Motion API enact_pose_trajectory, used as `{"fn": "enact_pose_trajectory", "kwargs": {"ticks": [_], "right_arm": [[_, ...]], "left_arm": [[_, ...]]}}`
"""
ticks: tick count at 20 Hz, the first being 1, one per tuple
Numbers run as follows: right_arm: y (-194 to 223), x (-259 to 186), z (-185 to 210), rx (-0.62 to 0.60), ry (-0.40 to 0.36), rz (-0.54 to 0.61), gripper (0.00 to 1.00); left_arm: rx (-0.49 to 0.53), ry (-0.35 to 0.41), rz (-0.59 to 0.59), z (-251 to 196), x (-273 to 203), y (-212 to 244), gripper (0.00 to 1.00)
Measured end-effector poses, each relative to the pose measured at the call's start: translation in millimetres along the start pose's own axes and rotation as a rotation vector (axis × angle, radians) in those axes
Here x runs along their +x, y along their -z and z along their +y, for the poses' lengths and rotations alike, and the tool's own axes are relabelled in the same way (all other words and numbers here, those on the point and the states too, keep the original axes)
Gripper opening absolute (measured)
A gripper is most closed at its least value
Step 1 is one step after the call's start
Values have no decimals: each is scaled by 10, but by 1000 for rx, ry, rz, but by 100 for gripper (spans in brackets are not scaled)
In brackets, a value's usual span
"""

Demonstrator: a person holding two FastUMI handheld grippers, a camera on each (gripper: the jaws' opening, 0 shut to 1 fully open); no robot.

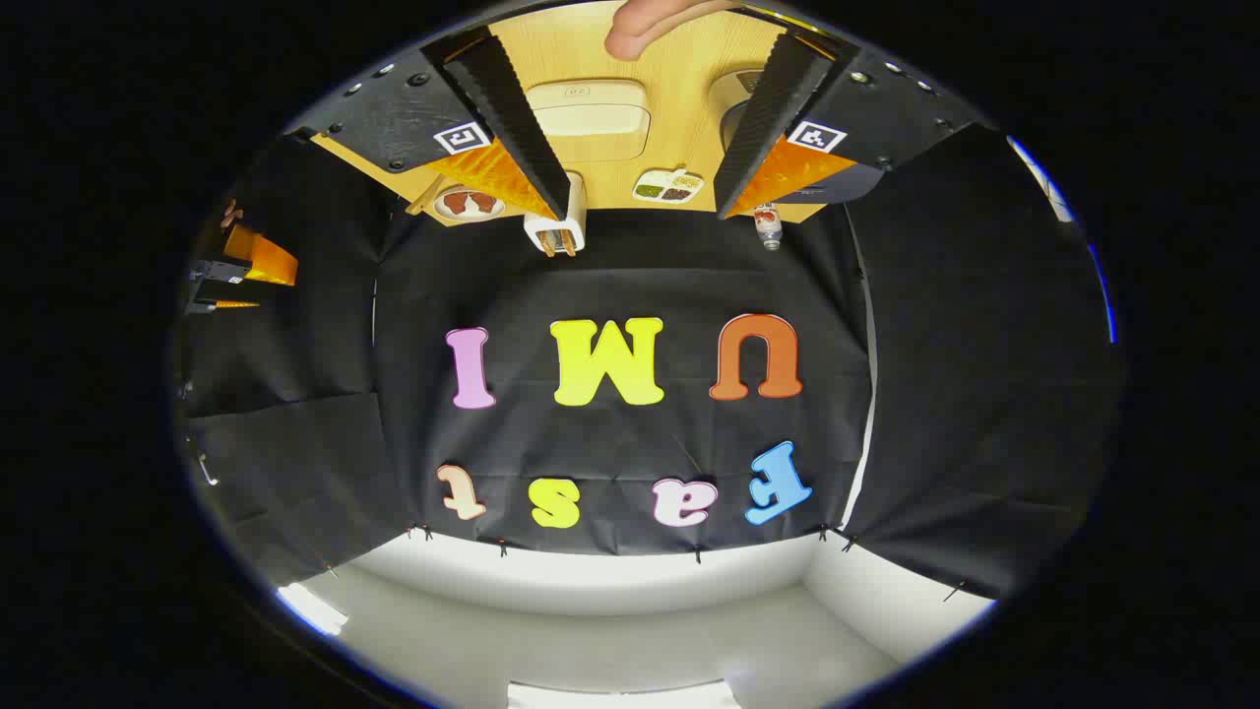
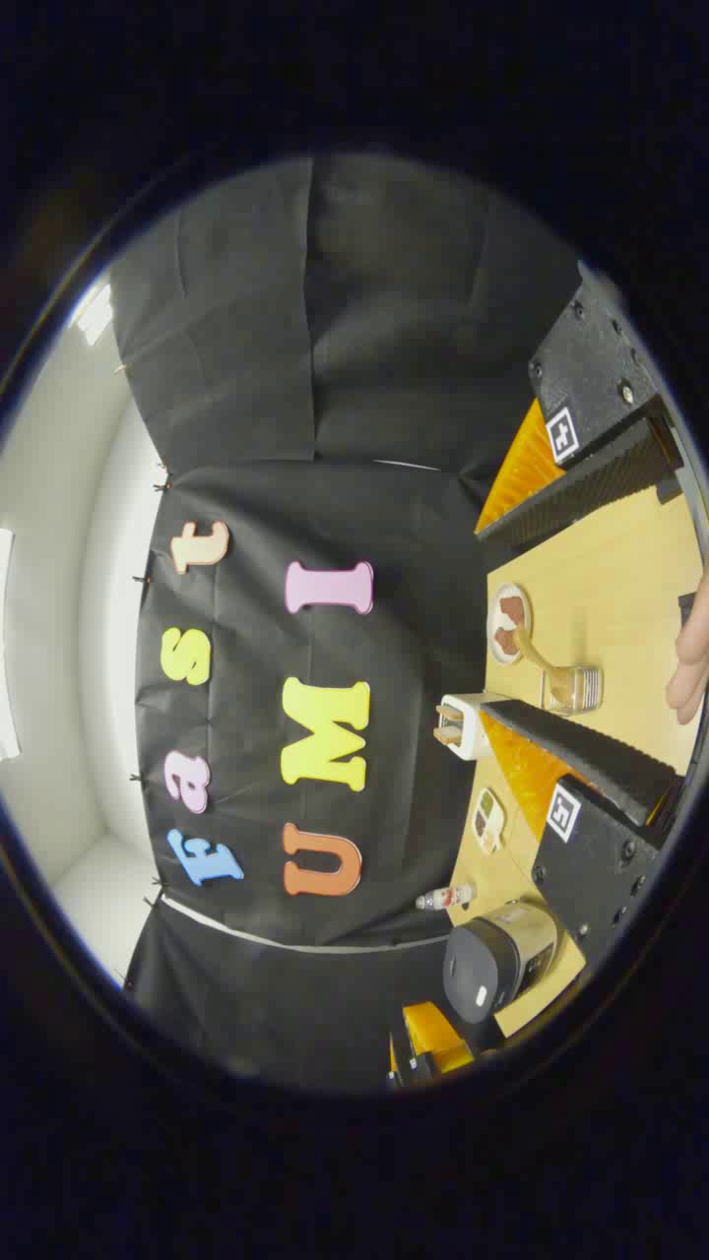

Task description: Close the left gripper, press the button to open the rice cooker; take a wooden spoon from the chopstick holder with the right hand, scoop a spoonful of rice and pour it into the rice cooker, then put the wooden spoon back into the chopstick holder.

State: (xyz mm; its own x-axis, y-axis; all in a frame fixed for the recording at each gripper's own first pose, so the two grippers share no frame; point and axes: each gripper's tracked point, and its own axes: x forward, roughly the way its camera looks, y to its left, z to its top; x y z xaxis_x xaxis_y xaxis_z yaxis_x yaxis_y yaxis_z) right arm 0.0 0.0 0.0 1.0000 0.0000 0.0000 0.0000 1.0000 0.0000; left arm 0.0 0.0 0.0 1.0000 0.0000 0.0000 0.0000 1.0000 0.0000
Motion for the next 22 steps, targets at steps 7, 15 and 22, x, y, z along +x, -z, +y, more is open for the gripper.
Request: {"fn": "enact_pose_trajectory", "kwargs": {"ticks": [7,15,22], "right_arm": [[25,-43,37,1,-28,-3,99],[110,-46,44,12,-30,5,99],[199,-36,-45,41,-37,0,99]], "left_arm": [[-12,-16,-5,63,-23,-3,95],[-28,-68,-18,358,21,23,95],[-49,-102,11,592,101,89,94]]}}
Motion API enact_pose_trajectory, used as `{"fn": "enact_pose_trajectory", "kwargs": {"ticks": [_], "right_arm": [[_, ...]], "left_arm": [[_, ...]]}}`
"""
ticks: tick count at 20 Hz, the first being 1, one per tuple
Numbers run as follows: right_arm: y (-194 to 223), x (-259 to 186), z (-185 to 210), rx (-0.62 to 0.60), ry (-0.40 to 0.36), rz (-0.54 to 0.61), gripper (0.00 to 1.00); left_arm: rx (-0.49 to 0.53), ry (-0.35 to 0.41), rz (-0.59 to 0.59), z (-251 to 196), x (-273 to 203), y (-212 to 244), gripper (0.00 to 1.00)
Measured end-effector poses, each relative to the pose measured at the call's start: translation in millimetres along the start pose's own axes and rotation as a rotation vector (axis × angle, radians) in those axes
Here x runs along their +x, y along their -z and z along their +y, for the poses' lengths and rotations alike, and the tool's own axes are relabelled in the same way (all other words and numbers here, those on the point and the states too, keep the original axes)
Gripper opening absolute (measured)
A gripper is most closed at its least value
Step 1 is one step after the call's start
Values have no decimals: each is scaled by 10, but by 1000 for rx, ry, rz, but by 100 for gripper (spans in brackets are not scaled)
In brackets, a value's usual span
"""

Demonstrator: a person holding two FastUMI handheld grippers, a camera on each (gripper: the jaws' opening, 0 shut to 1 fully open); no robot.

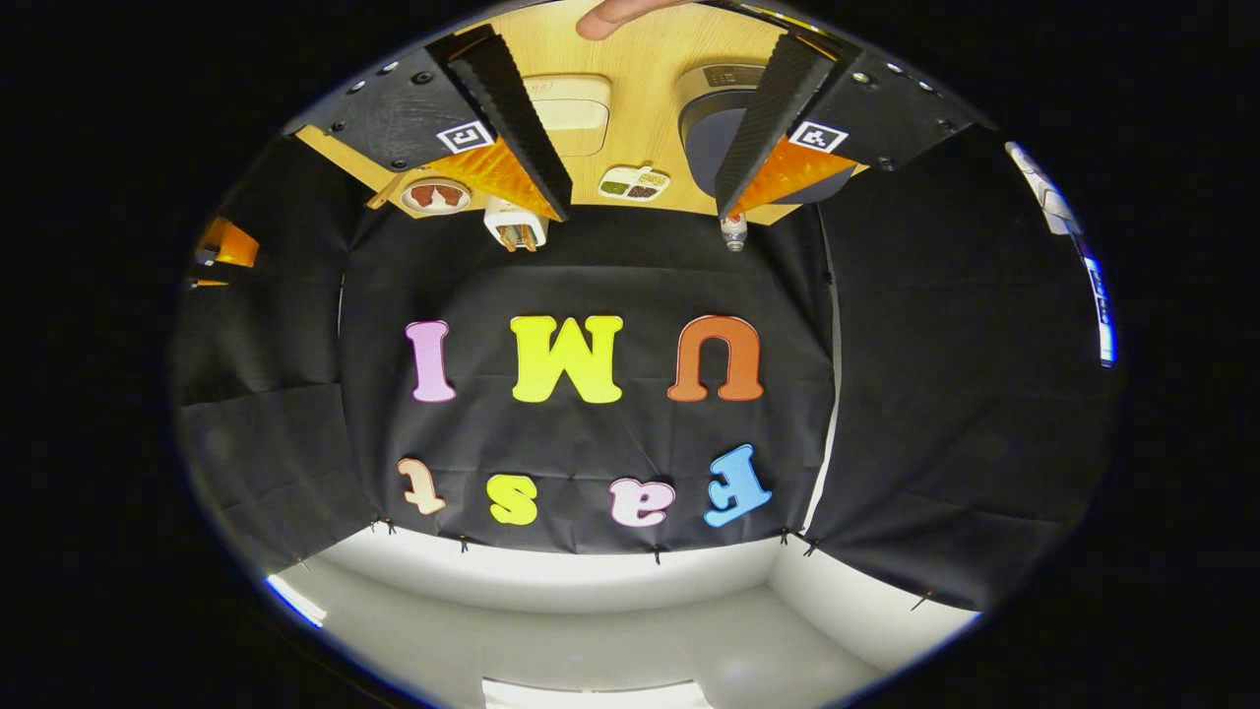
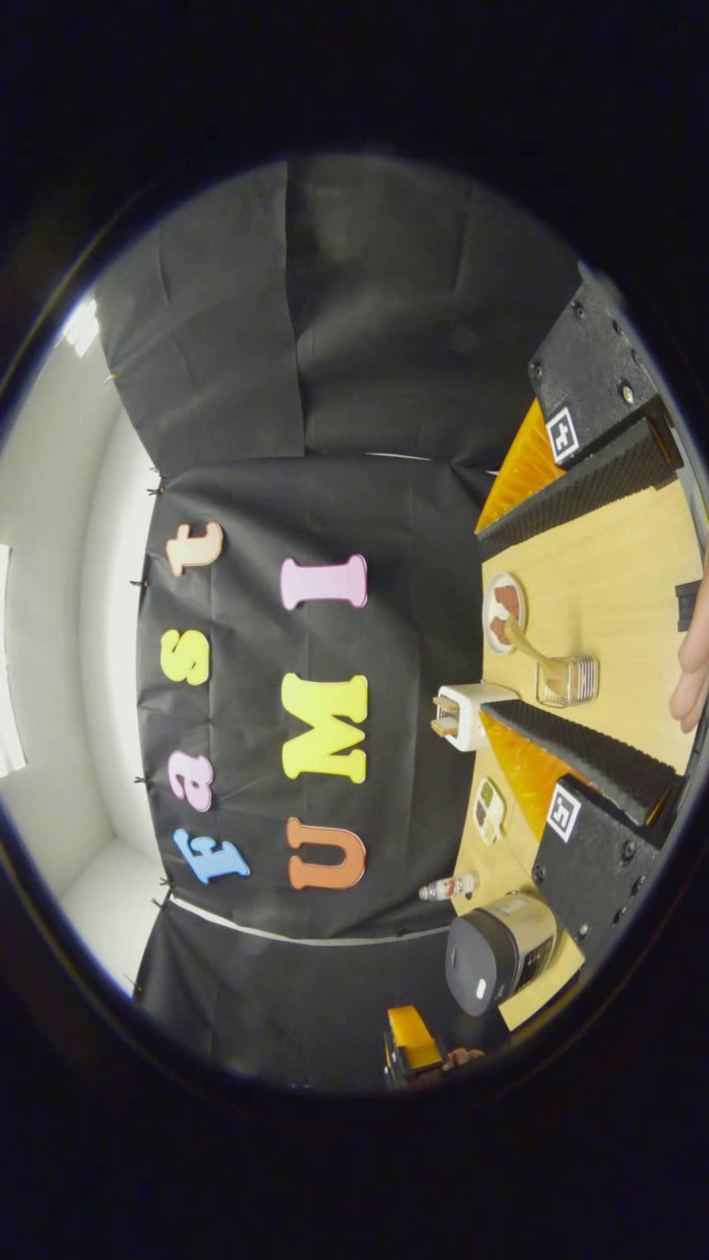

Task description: Close the left gripper, press the button to open the rice cooker; take a wooden spoon from the chopstick holder with the right hand, scoop a spoonful of rice and pour it into the rice cooker, then put the wooden spoon back into the chopstick holder.

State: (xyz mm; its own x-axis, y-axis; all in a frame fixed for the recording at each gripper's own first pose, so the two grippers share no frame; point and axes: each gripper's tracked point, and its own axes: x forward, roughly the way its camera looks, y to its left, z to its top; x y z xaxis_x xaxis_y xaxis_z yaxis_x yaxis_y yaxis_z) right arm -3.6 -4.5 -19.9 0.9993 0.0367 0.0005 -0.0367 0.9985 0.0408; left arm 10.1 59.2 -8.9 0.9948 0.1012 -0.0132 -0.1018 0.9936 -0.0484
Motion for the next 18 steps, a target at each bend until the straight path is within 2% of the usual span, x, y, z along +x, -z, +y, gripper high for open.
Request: {"fn": "enact_pose_trajectory", "kwargs": {"ticks": [4,5,8,9,18], "right_arm": [[29,30,-13,-5,-11,-1,100],[33,42,-11,-4,-15,-2,100],[64,61,0,-6,-25,0,100],[75,65,-3,-5,-29,1,100],[238,193,-147,5,-28,27,100]], "left_arm": [[-9,17,55,12,118,127,72],[-4,19,51,30,155,112,48],[10,16,71,78,265,206,22],[2,3,99,134,278,270,0],[-6,-162,376,831,654,921,0]]}}
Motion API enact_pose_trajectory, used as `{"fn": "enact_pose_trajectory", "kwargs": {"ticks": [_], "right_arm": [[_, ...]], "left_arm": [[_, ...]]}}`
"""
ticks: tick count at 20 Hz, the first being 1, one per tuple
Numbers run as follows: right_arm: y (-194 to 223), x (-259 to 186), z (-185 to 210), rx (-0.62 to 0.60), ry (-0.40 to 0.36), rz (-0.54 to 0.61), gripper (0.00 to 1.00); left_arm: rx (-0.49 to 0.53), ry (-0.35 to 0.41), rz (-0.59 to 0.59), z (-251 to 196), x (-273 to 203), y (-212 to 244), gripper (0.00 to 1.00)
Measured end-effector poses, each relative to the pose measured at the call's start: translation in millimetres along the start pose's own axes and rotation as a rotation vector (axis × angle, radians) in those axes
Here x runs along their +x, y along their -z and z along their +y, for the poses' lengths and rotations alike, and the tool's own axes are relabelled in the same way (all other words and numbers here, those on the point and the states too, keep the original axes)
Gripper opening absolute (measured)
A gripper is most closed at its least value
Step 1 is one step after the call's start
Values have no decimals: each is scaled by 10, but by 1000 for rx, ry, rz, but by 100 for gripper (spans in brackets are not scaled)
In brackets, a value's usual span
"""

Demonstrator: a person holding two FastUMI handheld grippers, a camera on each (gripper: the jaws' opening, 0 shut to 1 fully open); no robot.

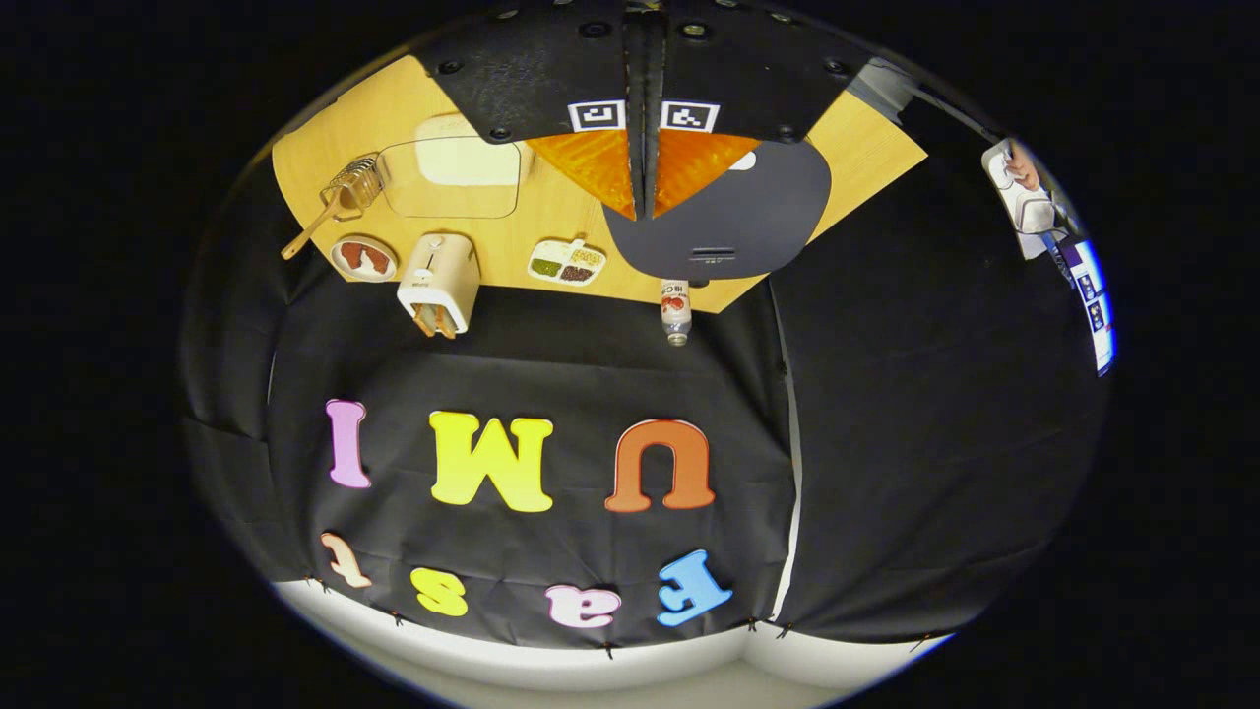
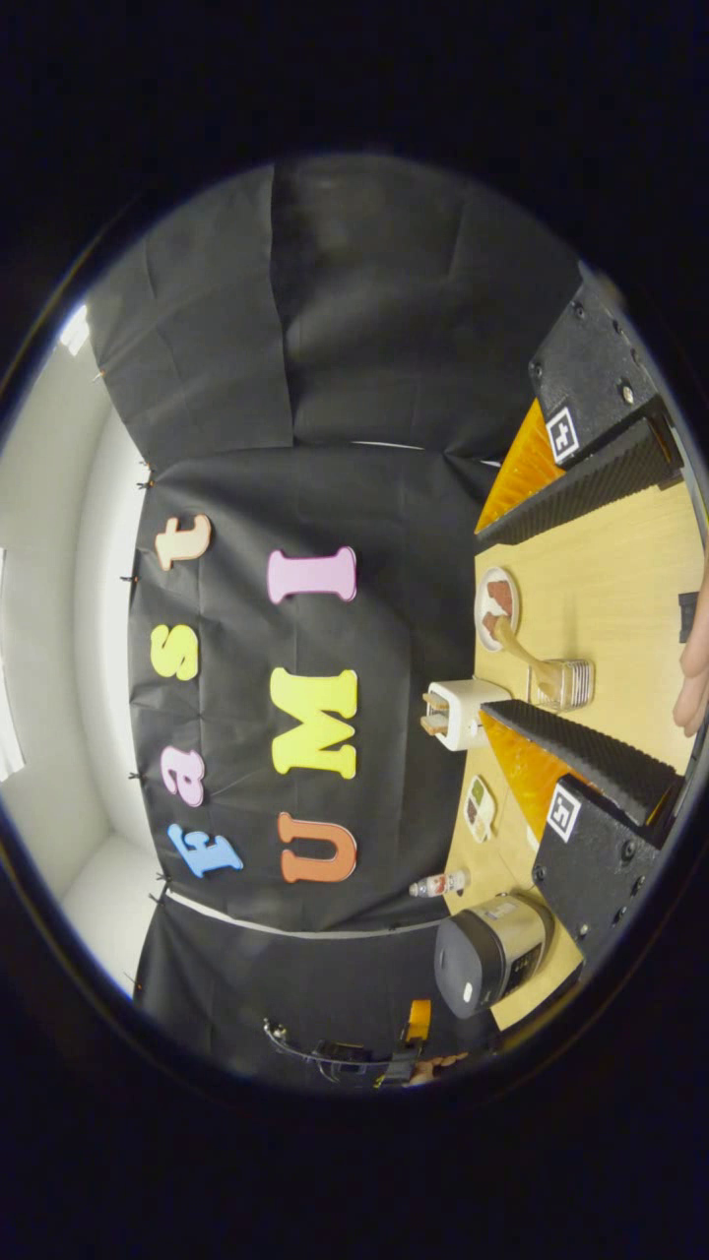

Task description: Close the left gripper, press the button to open the rice cooker; take a wooden spoon from the chopstick holder with the right hand, scoop a spoonful of rice and pour it into the rice cooker, then put the wooden spoon back into the chopstick holder.

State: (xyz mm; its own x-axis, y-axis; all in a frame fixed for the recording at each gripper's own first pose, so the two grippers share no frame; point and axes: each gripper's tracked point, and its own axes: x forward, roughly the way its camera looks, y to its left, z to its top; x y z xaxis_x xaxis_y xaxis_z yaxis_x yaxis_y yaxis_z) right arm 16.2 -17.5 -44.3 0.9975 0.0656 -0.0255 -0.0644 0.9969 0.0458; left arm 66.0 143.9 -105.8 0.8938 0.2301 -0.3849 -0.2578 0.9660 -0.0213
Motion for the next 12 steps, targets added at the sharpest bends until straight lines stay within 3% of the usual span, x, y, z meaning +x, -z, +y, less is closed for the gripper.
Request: {"fn": "enact_pose_trajectory", "kwargs": {"ticks": [5,12], "right_arm": [[138,84,29,14,-22,13,99],[306,197,-9,13,-18,43,100]], "left_arm": [[3,-64,119,255,243,343,0],[-44,-76,205,404,409,628,0]]}}
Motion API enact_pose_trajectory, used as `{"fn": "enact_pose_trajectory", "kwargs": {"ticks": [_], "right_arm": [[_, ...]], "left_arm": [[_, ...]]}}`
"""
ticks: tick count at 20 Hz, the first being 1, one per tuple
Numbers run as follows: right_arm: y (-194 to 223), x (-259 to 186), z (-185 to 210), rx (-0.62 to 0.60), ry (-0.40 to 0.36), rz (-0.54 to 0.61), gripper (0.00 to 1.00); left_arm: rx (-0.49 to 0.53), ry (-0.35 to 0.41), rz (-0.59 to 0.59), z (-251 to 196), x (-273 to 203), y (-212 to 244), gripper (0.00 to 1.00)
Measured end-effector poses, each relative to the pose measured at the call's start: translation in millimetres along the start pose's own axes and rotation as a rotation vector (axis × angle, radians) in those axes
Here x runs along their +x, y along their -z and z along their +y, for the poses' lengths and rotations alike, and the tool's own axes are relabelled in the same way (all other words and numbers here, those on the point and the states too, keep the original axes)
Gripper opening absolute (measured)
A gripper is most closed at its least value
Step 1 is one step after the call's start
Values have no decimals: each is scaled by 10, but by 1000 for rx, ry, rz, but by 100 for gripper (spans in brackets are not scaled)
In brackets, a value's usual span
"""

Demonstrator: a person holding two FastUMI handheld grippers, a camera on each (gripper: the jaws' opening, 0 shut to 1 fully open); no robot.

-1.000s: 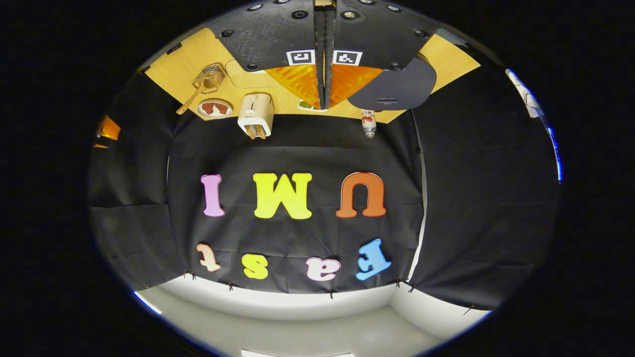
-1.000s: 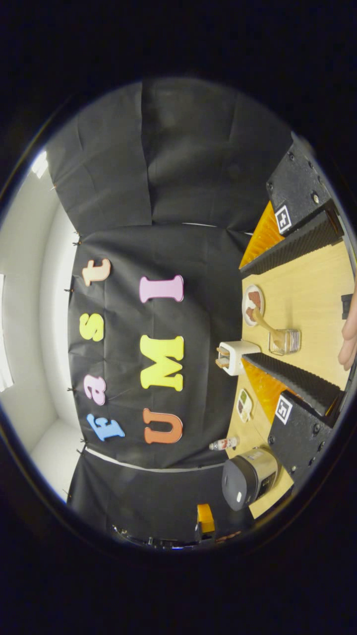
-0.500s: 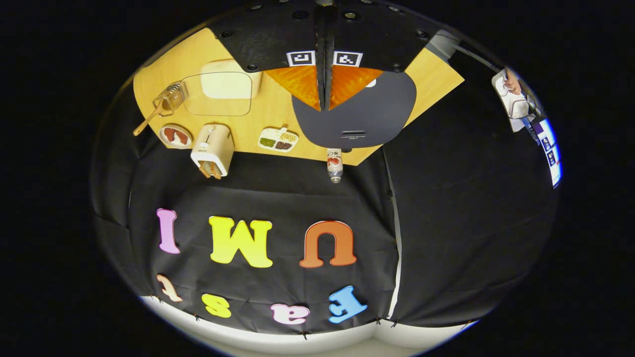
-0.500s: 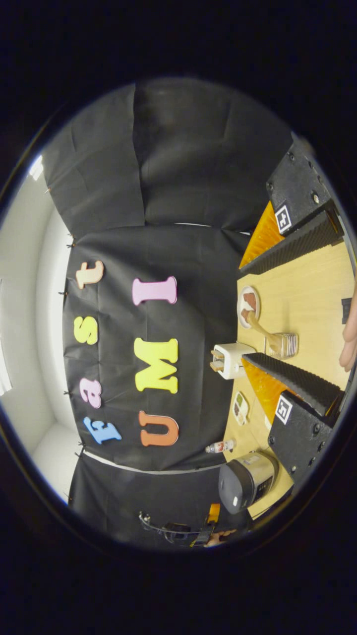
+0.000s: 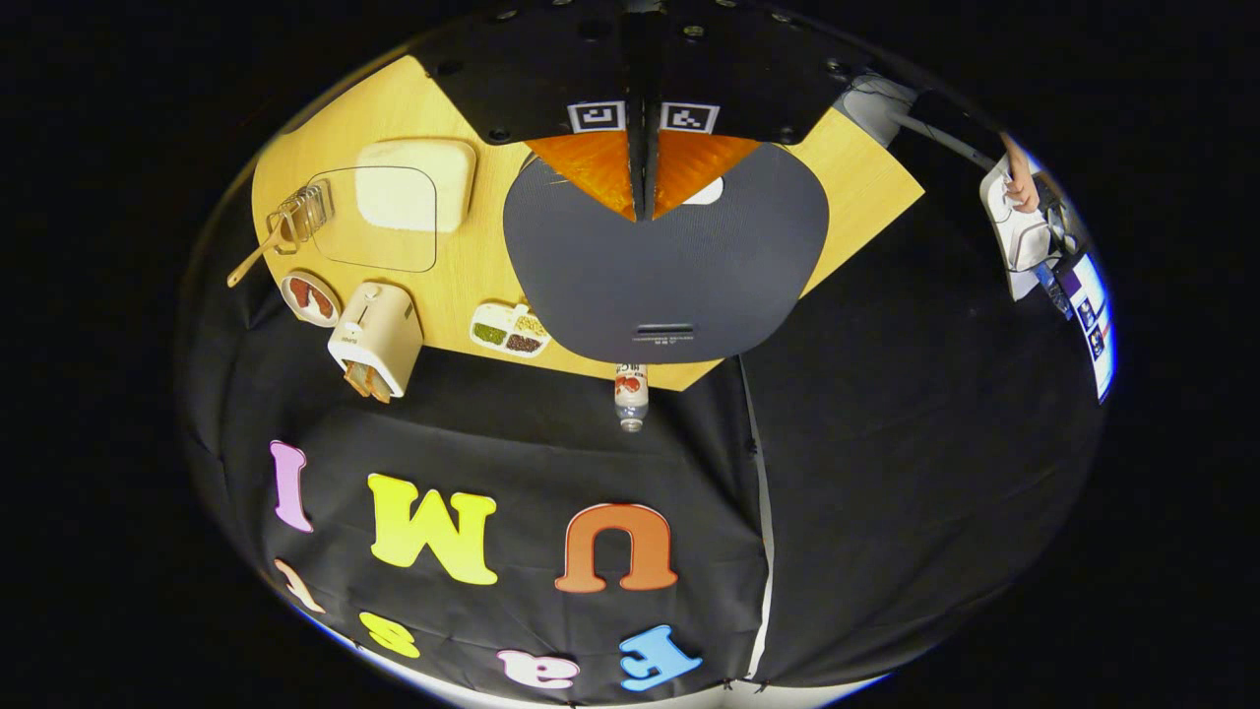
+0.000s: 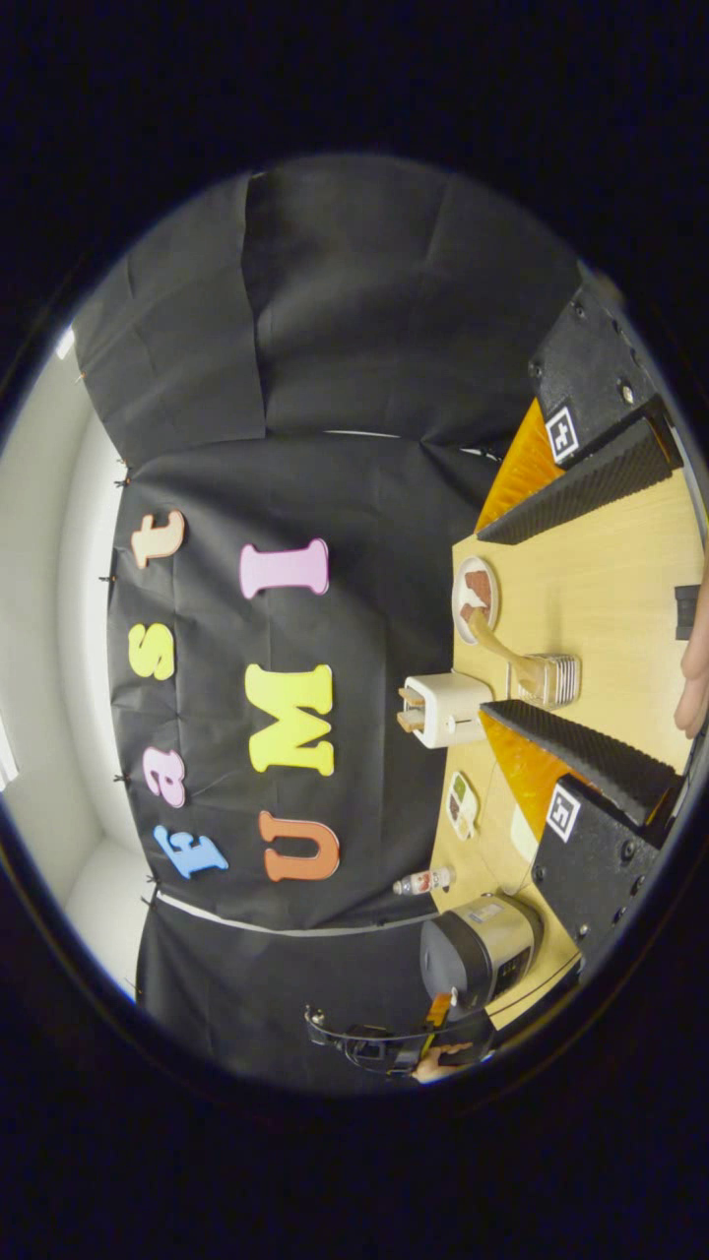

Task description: Close the left gripper, press the button to open the rice cooker; take a wooden spoon from the chopstick holder with the right hand, scoop a spoonful of rice and pour it into the rice cooker, then put the wooden spoon back into the chopstick holder.

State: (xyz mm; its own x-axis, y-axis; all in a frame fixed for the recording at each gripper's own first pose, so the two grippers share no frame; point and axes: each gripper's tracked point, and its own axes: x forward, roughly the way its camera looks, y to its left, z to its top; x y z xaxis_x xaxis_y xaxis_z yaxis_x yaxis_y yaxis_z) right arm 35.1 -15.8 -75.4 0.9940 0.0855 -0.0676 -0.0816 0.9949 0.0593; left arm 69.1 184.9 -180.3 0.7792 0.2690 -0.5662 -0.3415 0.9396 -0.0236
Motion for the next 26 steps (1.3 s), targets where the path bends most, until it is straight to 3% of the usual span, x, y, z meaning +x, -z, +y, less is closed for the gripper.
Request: {"fn": "enact_pose_trajectory", "kwargs": {"ticks": [5,13,16,18,19,23,26], "right_arm": [[70,12,59,11,-26,6,99],[116,0,138,15,-40,19,100],[105,-29,137,14,-33,17,99],[106,-43,159,5,-29,14,100],[135,-39,166,-3,-27,15,100],[225,23,183,-7,-20,35,100],[284,123,203,-9,-18,44,100]], "left_arm": [[35,39,45,-18,-6,92,0],[-16,81,23,-3,-13,75,0],[-40,33,-71,63,-164,-149,0],[-46,21,-219,78,-447,-517,1],[-49,34,-296,14,-654,-750,6],[-13,61,-441,-125,-1128,-976,98],[-4,75,-454,-237,-1234,-881,98]]}}
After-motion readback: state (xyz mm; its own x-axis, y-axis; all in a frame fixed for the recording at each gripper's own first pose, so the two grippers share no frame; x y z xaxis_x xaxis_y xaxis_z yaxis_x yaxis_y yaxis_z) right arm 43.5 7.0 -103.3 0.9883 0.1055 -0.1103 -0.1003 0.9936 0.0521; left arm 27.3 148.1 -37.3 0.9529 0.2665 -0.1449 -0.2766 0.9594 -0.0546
